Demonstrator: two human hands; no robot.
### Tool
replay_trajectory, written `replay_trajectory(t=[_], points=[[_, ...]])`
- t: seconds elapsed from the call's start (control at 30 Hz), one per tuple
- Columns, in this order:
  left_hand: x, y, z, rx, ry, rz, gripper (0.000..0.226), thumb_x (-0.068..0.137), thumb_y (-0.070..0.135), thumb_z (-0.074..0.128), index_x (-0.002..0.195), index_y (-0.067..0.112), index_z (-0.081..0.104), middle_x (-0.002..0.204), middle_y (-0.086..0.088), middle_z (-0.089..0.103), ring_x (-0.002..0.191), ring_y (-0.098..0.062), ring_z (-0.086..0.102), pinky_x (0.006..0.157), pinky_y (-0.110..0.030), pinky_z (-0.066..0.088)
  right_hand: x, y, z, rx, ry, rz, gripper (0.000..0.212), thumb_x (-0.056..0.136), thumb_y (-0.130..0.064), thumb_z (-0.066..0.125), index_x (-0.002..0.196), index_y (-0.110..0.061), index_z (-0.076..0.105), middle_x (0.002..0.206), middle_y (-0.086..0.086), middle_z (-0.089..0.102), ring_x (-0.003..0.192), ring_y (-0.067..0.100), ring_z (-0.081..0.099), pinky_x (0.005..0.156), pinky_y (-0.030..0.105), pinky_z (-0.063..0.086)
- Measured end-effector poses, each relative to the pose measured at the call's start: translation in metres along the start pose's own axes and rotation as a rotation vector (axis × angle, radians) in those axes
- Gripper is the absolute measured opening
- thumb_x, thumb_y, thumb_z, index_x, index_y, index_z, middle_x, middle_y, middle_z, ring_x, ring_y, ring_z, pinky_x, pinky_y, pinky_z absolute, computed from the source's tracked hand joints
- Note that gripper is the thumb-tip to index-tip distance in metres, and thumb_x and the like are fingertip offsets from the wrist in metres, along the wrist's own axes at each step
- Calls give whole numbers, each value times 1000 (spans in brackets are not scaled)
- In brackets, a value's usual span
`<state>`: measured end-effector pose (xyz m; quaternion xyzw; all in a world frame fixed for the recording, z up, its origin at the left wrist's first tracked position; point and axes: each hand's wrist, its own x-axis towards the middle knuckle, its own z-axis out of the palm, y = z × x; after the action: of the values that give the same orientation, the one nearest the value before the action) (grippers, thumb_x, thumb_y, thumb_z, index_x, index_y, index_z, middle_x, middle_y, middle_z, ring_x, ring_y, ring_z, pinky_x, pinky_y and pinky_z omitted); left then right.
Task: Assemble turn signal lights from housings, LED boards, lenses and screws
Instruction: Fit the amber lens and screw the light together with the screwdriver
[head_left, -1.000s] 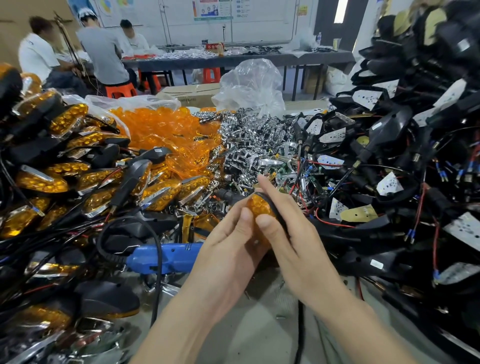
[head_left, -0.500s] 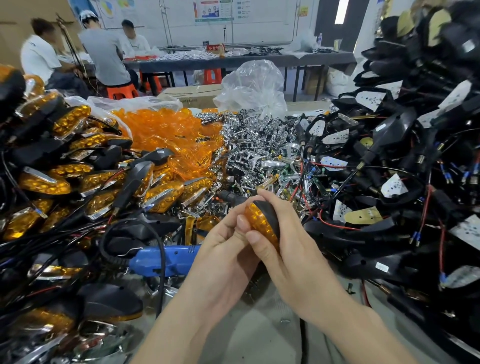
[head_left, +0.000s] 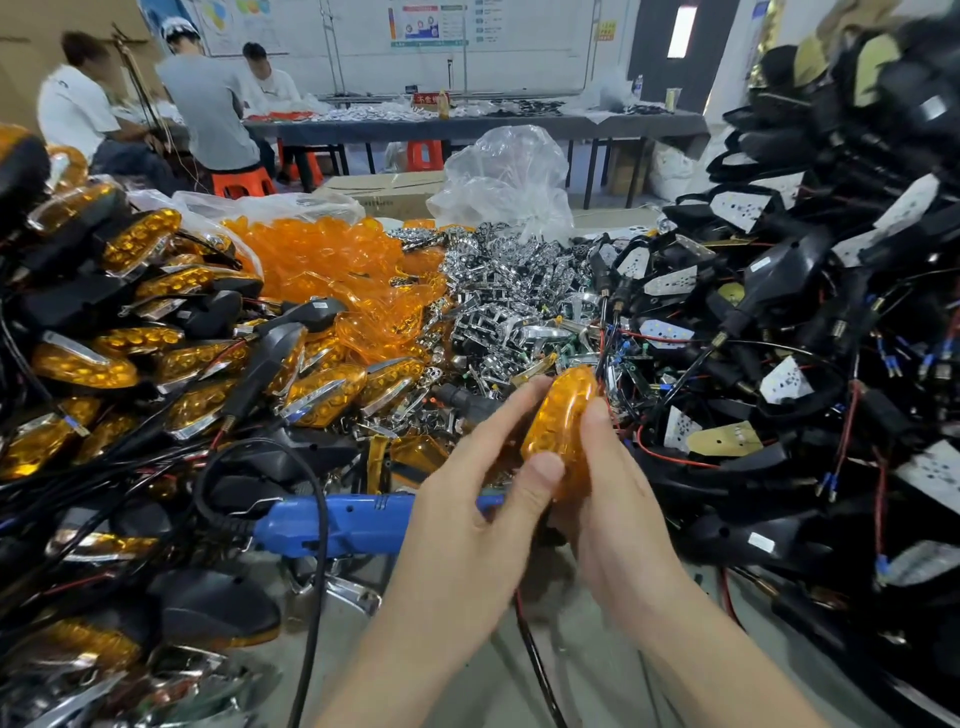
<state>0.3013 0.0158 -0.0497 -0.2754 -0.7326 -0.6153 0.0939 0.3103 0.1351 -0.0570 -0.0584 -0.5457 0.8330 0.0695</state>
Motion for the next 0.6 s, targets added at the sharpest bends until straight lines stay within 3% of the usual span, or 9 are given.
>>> replay_trajectory(t=[0.07,0.13,0.17,0.27,0.3,0.37,0.47,0.6], points=[[-3,-2,4,289,61,46,50,89,70,48,135,72,28,128,50,40,132,7,39,95,-22,46,4,-1,2,202,-18,164,67,69,-67,62,116,-23,77,115,6,77,104,19,75,78,31,62],[-3,-6,7,399,128,78,59,83,78,48,136,70,24,130,48,37,139,-1,28,103,-29,40,6,0,3,313,-65,229,66,74,-66,60,119,-21,77,116,7,76,101,24,74,83,37,62],[-2,-8,9,436,155,92,65,81,79,50,139,65,25,135,45,35,142,-3,25,107,-26,35,7,1,3,357,-78,241,66,76,-68,59,119,-21,77,110,4,76,91,23,71,79,37,60],[-1,-10,11,334,149,5,82,73,85,55,143,53,29,145,34,24,136,4,34,100,-3,33,8,6,6,452,-108,290,57,82,-68,57,101,-19,79,81,1,64,62,13,57,63,27,51],[-2,-11,12,281,118,-31,83,71,85,56,143,53,30,143,33,26,130,7,39,94,-2,38,8,8,7,480,-119,319,54,86,-67,56,92,-18,78,76,0,61,58,12,56,58,25,52],[-6,-13,14,239,75,-67,78,71,81,60,139,57,32,134,33,37,123,4,47,89,-17,51,7,11,8,523,-154,370,56,91,-67,54,80,-17,76,69,0,59,55,10,57,55,22,53],[-7,-14,14,192,51,-129,80,68,80,64,138,63,31,121,35,46,116,-2,55,91,-31,55,7,11,7,559,-211,406,55,88,-67,57,76,-17,76,64,-1,59,54,10,59,56,22,54],[-7,-15,14,164,47,-155,76,69,75,64,137,63,32,116,38,47,110,1,52,86,-11,44,5,14,9,550,-203,437,51,81,-67,61,75,-20,78,66,-3,62,53,10,60,55,21,52]])
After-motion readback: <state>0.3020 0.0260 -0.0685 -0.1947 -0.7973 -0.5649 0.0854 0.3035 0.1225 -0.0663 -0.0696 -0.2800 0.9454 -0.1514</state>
